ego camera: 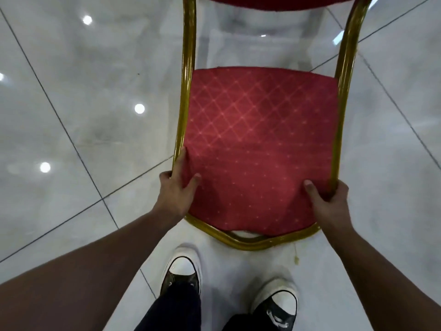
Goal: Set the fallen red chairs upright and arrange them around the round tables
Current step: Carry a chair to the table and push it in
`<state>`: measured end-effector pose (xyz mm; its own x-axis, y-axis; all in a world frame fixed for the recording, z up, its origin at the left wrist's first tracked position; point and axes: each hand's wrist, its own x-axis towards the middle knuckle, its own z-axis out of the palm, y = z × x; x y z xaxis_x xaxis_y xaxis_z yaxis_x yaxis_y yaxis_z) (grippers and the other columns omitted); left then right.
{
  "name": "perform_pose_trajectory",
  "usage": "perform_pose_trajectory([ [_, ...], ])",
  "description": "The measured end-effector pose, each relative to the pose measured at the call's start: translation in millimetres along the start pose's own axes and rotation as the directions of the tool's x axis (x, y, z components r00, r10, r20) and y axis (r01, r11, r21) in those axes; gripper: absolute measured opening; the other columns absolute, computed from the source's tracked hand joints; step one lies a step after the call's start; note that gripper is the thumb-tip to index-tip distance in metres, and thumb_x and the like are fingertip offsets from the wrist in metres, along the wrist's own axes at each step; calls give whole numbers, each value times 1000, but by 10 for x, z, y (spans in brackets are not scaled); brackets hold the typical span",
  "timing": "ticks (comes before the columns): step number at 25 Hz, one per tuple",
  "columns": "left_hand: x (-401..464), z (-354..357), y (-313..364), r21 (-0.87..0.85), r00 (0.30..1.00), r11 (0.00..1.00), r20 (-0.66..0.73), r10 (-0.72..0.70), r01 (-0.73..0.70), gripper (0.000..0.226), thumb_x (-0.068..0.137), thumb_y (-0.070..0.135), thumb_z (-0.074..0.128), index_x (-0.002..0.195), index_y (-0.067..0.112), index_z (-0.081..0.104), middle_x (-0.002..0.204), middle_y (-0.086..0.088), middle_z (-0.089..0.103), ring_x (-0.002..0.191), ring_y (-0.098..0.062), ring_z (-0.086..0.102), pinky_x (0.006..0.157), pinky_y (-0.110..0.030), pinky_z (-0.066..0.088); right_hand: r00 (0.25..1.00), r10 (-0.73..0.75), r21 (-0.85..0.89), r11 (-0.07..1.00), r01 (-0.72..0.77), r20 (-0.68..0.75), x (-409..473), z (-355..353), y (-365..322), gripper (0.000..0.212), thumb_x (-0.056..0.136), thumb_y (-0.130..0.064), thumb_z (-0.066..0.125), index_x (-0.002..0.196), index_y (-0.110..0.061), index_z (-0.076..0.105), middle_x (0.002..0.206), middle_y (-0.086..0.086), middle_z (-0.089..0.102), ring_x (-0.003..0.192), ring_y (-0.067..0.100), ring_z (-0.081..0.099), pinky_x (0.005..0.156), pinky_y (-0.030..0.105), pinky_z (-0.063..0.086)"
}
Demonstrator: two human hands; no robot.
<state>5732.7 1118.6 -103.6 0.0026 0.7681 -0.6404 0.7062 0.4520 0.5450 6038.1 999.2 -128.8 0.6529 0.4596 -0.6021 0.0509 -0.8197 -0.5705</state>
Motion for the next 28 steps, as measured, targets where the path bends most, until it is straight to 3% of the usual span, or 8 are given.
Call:
perform_pose_trajectory([
  [5,-903,-583,515,91,1000,996,24,-5,3,74,90,61,55,142,72,2,137,-14,31,128,-39,43,112,-51,39,998,62,-63,996,-64,-33,-893,-611,-618,88,78,-74,65,148,-32,32,132,12,55,117,37,58,100,53,50],
  [9,-2004,-1485,1474,202,999,978,-6,-42,42,69,92,56,57,149,59,19,145,-18,33,133,-43,40,112,-57,38,991,123,-145,981,-130,-56,-1982,-1576,-1682,86,80,-74,63,143,-24,30,125,18,56,112,43,58,95,56,51],
  [13,-3043,-2427,2711,306,996,950,-86,-36,61,57,97,41,53,150,44,33,150,-19,32,133,-44,39,114,-54,35,980,166,-223,957,-188,-114,-2875,-2685,-3054,75,87,-58,66,133,-9,32,127,25,53,114,46,55,97,55,48],
  [18,-3696,-3165,4053,352,986,936,-153,62,-4,43,103,39,40,143,26,47,154,-21,33,135,-47,38,115,-54,31,975,214,-207,953,-223,-67,-3167,-3694,-4417,58,94,-35,65,135,-2,42,131,24,55,117,43,57,100,50,49],
  [21,-3886,-3435,4667,329,966,934,-163,203,-141,43,102,41,37,136,20,53,149,-17,42,136,-41,38,115,-55,31,990,93,-67,993,-101,-105,-3217,-4011,-5027,42,95,-27,60,129,-3,53,123,21,62,109,39,62,89,36,50],
  [23,-3952,-3509,4977,425,906,851,-141,399,-309,47,102,41,30,135,16,52,145,-13,47,138,-41,34,115,-59,27,987,-24,27,999,29,-159,-3296,-4098,-5401,44,97,-34,56,131,-6,54,123,18,63,110,36,61,84,33,44],
  [28,-3647,-3819,5727,482,822,782,-195,535,-395,71,99,56,-4,149,23,35,152,-6,36,147,-33,20,122,-51,15,928,-322,33,942,333,-187,-3266,-4071,-6112,62,98,-62,40,146,-22,39,143,11,43,130,29,46,101,42,40],
])
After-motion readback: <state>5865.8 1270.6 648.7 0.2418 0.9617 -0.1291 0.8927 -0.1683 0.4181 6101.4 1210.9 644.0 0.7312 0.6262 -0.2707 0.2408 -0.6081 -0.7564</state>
